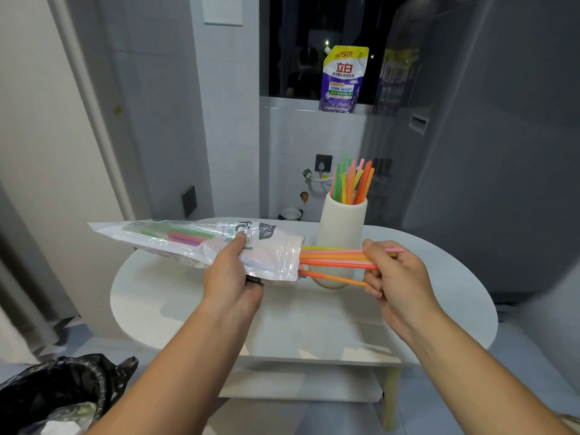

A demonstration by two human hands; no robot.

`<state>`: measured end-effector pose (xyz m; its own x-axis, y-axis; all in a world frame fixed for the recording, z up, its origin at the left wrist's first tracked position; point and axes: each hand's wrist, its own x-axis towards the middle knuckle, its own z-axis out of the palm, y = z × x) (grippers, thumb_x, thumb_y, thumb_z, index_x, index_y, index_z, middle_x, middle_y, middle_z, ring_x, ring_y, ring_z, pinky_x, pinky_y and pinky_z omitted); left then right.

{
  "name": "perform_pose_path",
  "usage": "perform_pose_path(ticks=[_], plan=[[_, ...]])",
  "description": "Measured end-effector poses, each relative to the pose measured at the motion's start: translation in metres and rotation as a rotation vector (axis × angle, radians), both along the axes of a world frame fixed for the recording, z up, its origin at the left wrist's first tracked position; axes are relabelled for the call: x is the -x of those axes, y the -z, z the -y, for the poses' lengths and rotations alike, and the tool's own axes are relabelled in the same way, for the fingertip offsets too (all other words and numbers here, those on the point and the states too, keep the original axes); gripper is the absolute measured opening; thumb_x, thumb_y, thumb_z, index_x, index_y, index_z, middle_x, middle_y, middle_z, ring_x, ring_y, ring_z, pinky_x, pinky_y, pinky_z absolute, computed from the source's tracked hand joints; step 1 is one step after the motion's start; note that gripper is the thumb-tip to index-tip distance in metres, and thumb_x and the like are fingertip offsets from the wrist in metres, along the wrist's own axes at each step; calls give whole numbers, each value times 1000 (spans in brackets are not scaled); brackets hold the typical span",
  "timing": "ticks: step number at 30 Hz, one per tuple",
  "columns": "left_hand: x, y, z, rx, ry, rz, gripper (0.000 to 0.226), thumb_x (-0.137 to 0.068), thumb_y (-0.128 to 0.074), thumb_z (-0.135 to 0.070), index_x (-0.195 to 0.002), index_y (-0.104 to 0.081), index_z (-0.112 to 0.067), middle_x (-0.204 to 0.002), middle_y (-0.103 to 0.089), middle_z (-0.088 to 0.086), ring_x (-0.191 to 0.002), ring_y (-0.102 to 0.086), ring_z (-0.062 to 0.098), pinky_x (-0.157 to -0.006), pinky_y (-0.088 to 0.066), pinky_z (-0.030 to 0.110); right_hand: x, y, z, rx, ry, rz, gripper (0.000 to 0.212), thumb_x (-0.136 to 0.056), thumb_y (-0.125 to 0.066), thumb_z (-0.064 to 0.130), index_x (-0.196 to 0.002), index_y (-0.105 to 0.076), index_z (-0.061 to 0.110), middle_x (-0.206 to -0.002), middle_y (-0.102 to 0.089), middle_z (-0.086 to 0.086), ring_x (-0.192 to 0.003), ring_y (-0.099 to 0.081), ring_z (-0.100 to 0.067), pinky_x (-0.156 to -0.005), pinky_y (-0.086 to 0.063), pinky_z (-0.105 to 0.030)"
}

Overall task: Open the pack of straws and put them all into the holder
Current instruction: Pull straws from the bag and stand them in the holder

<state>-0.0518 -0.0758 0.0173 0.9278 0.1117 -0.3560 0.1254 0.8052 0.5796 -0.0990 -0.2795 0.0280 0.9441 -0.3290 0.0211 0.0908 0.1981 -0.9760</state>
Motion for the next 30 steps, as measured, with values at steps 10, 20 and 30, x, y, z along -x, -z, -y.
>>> perform_pose_path(ticks=[10, 20, 30], plan=[[1, -2, -4, -1, -12, 10, 35, -98, -63, -11, -134, -62, -10, -121, -75, 6, -98, -74, 22, -90, -60, 44, -1, 1, 0, -17, -175, -141, 31, -91, -68, 32, -73, -49, 14, -54, -29, -2, -41, -19, -12, -40, -14, -22], [9, -2, 6, 3, 33, 25, 34, -97, -64, -9, -131, -63, -9, -121, -75, 8, -106, -73, 23, -93, -59, 47, -9, -3, -6, -548, 66, -132, 31, -94, -60, 15, -70, -42, 19, -49, -30, 5, -36, -29, -7, -35, -25, -19], [13, -5, 6, 21, 53, -2, 32, -99, -62, -9, -131, -63, -7, -121, -74, 8, -100, -74, 22, -85, -61, 45, -14, -7, -20, -229, -134, -79, 30, -96, -60, 34, -95, -74, 8, -67, -58, -3, -56, -48, -12, -50, -37, -26]])
